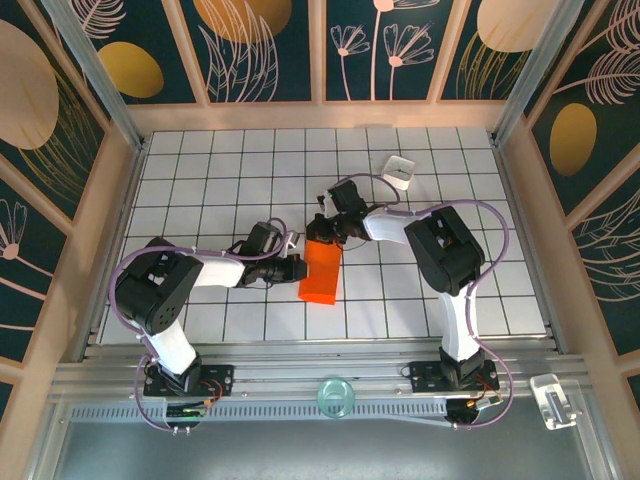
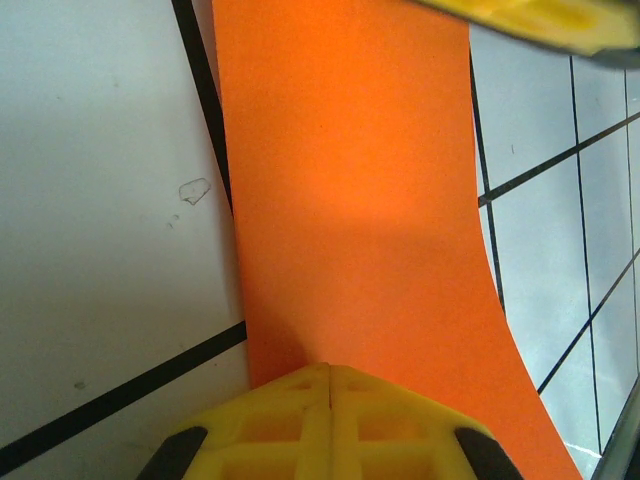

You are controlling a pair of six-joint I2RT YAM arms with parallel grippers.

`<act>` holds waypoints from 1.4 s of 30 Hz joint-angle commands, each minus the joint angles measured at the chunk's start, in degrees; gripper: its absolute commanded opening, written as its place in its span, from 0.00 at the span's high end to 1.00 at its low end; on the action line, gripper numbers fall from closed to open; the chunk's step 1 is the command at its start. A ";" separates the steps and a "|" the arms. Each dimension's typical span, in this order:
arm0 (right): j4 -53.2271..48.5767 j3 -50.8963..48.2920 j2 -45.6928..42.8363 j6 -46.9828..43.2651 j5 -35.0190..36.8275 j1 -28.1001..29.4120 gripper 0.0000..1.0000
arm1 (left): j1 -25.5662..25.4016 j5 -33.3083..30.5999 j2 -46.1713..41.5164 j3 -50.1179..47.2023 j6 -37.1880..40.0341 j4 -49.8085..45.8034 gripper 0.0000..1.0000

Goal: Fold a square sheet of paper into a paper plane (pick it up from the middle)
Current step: First fold in half a square sheet of paper at the center of the table.

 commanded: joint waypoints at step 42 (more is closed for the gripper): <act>-1.86 -4.49 4.17 -3.88 6.03 -0.31 1.00 | 2.67 -0.69 7.21 12.62 -2.35 -9.93 1.00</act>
